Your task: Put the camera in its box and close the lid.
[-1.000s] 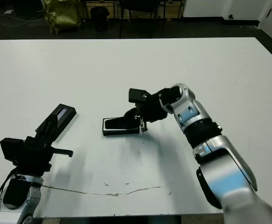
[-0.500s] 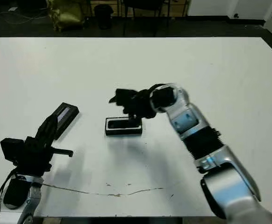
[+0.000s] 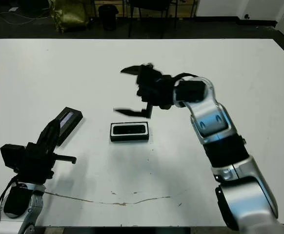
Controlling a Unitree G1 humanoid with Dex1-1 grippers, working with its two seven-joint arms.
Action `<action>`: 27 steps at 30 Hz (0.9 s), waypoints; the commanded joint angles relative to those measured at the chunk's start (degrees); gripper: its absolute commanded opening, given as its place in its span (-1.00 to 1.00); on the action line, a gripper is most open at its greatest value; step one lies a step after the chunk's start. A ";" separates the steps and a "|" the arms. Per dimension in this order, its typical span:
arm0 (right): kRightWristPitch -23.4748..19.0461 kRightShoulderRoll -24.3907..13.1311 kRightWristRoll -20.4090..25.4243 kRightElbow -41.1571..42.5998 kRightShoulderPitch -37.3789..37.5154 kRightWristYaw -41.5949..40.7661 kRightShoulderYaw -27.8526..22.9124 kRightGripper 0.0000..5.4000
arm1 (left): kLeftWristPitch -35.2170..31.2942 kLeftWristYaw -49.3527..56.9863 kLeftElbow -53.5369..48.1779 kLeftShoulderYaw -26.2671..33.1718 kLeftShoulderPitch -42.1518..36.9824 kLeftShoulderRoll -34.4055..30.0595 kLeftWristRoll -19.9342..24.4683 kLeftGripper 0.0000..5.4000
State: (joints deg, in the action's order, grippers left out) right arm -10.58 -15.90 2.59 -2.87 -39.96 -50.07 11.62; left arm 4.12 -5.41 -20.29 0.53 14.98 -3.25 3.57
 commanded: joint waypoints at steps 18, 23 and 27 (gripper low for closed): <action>0.25 4.99 8.70 15.68 31.29 20.75 -9.20 -0.99 | -8.79 -0.66 -10.16 8.20 2.15 -4.09 3.05 -1.00; 4.24 6.77 10.38 15.36 36.73 22.33 -9.81 -0.99 | -8.18 -1.57 -9.97 11.62 1.38 -6.36 3.51 -1.00; 5.23 8.23 11.30 16.04 38.79 24.48 -10.12 -1.00 | -16.24 -3.65 -14.64 13.20 2.14 -11.14 3.13 -0.92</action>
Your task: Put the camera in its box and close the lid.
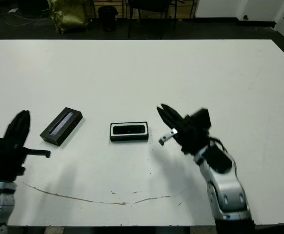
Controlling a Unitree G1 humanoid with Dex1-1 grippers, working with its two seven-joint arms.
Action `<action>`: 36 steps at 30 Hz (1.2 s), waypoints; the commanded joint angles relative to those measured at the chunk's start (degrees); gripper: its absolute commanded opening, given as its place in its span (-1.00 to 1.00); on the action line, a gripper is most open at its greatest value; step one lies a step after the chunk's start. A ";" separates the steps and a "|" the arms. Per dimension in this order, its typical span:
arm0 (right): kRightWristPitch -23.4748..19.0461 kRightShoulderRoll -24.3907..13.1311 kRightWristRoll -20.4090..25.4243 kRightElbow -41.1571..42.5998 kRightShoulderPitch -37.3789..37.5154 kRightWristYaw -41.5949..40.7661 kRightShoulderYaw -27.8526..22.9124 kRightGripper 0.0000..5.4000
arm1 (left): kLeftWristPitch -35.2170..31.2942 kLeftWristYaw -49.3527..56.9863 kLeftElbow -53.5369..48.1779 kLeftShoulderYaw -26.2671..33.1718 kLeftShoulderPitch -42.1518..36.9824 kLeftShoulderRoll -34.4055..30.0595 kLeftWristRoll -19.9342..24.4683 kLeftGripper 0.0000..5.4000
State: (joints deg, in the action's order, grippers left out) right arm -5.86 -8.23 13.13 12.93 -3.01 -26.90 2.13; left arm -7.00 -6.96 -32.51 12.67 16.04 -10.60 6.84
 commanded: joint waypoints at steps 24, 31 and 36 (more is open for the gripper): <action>-0.25 0.31 2.35 -0.15 2.62 2.73 0.28 -1.00 | -25.62 -17.84 0.82 -3.25 -5.51 -17.34 8.93 0.99; 0.12 0.85 2.24 -0.97 3.09 3.20 0.58 -1.00 | -27.57 -16.06 3.19 -2.95 -6.17 -13.41 12.80 0.99; 0.74 0.46 1.40 -0.74 3.58 3.24 0.93 -1.00 | -30.65 -11.64 2.61 -2.01 -6.22 -10.49 14.28 0.99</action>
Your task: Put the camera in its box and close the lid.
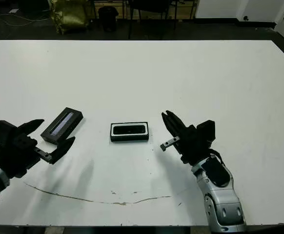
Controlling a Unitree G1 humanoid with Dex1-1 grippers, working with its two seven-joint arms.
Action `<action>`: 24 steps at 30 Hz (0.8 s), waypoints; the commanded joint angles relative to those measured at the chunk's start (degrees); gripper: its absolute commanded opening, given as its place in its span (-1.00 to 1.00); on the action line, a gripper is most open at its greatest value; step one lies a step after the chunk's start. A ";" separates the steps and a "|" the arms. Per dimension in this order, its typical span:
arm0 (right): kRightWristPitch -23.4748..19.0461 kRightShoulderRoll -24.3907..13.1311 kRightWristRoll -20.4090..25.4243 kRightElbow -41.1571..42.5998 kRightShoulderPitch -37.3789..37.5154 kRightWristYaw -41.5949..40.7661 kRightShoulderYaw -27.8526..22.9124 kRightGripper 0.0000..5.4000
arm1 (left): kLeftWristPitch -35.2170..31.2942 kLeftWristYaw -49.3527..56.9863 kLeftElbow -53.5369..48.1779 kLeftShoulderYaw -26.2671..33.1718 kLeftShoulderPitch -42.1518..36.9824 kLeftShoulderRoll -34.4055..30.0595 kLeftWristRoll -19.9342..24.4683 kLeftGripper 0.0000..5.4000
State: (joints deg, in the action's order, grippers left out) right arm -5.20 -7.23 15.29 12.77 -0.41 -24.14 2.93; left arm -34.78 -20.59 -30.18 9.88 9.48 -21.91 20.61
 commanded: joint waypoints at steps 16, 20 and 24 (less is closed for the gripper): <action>3.33 0.44 0.56 -2.55 1.81 -1.07 0.73 -1.00 | -8.86 11.75 -3.30 -3.69 -2.10 -2.02 -8.64 0.99; 2.88 0.46 0.56 -2.15 2.12 -0.97 0.95 -1.00 | -9.36 9.44 -2.78 -3.23 -2.82 -2.44 -8.00 0.99; 3.04 0.30 0.49 -2.39 2.13 -1.13 1.10 -1.00 | -11.18 7.37 -2.74 -3.56 -3.89 -3.77 -7.76 0.99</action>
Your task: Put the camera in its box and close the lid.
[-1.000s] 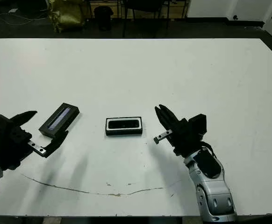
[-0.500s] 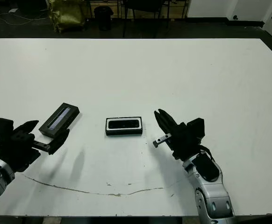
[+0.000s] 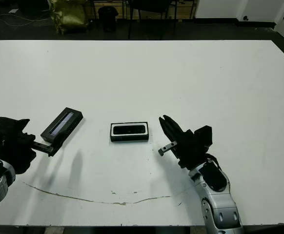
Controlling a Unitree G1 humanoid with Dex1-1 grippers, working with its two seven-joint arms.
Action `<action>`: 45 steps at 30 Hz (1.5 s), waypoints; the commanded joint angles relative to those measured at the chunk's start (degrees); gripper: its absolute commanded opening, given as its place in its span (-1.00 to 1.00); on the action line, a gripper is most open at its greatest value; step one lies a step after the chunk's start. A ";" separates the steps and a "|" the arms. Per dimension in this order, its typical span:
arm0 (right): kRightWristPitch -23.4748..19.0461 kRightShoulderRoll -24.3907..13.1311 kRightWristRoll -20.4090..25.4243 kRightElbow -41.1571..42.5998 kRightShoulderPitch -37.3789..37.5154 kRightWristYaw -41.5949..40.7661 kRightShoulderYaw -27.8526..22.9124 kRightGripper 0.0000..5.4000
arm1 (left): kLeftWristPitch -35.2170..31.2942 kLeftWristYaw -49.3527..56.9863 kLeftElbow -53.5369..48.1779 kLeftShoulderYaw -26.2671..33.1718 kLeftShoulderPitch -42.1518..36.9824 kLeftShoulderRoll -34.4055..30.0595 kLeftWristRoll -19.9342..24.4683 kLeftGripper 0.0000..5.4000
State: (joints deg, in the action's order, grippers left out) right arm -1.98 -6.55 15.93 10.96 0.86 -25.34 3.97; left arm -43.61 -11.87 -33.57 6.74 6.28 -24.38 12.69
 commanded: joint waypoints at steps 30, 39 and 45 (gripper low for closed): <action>-1.82 -0.58 0.28 1.04 1.55 1.36 -0.03 -1.00 | -0.59 -3.45 11.13 0.18 -3.70 -0.35 0.06 0.99; -2.28 -0.45 0.08 1.13 1.84 2.03 -0.07 -1.00 | -2.52 -4.52 12.61 1.73 -3.53 1.82 2.43 0.99; -1.71 -0.66 0.15 0.78 1.78 1.56 -0.11 -1.00 | -4.31 -4.18 12.95 1.98 -3.53 2.63 3.79 0.99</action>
State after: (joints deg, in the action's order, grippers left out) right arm -3.39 -6.61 16.13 12.45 2.13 -23.68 4.08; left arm -46.90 -16.20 -21.54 8.47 2.34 -22.16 16.17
